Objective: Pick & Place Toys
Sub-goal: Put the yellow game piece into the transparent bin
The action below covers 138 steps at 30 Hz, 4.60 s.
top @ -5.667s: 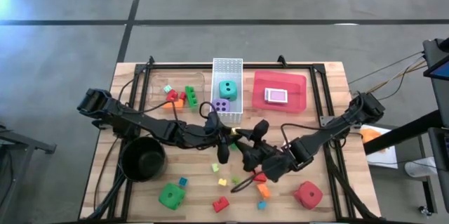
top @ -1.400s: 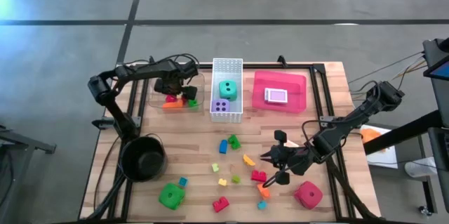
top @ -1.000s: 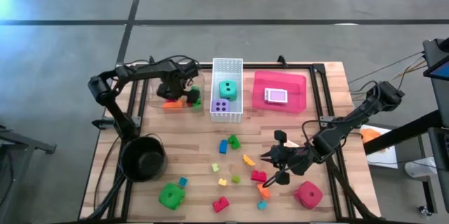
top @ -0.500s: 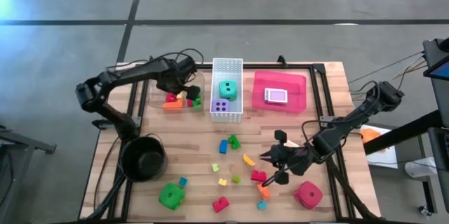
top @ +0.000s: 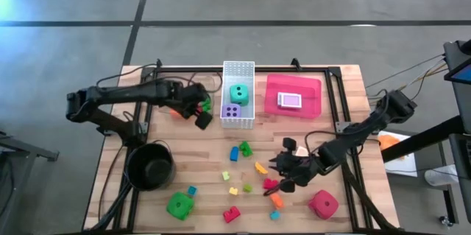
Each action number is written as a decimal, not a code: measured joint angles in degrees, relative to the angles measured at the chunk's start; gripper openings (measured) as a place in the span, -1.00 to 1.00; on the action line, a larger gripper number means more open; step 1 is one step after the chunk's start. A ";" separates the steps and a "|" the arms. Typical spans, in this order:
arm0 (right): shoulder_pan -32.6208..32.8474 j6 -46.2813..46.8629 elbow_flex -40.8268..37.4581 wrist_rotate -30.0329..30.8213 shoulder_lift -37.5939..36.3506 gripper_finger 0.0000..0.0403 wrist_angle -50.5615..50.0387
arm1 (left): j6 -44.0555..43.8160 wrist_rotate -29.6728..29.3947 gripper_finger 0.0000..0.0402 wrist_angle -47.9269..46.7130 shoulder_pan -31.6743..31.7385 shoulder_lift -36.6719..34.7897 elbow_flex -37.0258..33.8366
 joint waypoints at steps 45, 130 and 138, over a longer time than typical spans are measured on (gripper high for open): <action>-0.77 20.61 11.32 3.12 21.49 0.41 -4.30 | 0.60 -13.94 0.89 27.10 -23.14 0.17 -9.92; -0.74 -35.96 29.03 24.45 11.11 -0.58 -7.40 | -12.09 -6.39 0.89 68.18 -24.38 5.28 -9.36; -2.55 -37.77 29.31 24.28 11.15 -0.58 -7.32 | -13.32 -6.40 0.89 68.50 -24.25 6.56 -9.38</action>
